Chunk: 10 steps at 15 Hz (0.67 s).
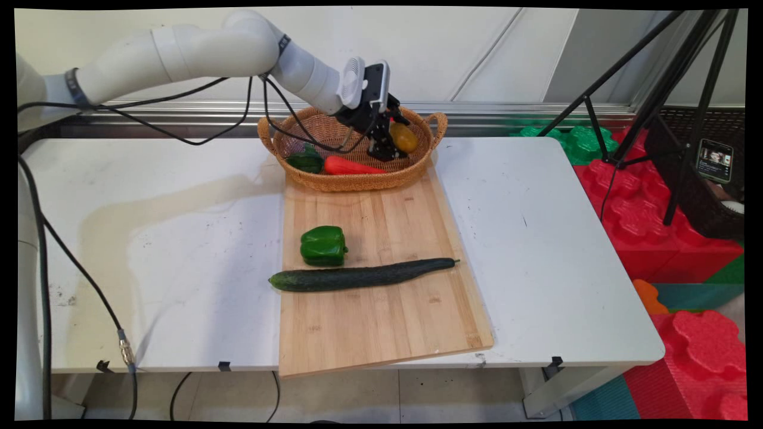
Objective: Place the picked object on the cutting board
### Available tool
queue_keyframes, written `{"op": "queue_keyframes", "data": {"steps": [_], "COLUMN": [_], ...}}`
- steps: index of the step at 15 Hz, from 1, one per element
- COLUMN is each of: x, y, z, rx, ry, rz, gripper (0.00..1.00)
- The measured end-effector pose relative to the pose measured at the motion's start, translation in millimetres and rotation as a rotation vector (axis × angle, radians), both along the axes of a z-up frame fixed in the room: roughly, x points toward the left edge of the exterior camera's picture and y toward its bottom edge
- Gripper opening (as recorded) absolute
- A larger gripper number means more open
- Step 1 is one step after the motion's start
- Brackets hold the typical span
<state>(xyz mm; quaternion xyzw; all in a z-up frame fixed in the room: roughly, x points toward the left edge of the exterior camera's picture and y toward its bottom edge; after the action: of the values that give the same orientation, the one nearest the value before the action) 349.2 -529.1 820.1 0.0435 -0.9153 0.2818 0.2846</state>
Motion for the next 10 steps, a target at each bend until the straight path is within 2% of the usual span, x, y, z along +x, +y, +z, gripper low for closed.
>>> {"op": "queue_keyframes", "data": {"steps": [10], "x": [30], "y": [54], "z": [39], "rx": [0.069], "ry": [0.140], "rz": [0.079], "gripper": [0.00]}}
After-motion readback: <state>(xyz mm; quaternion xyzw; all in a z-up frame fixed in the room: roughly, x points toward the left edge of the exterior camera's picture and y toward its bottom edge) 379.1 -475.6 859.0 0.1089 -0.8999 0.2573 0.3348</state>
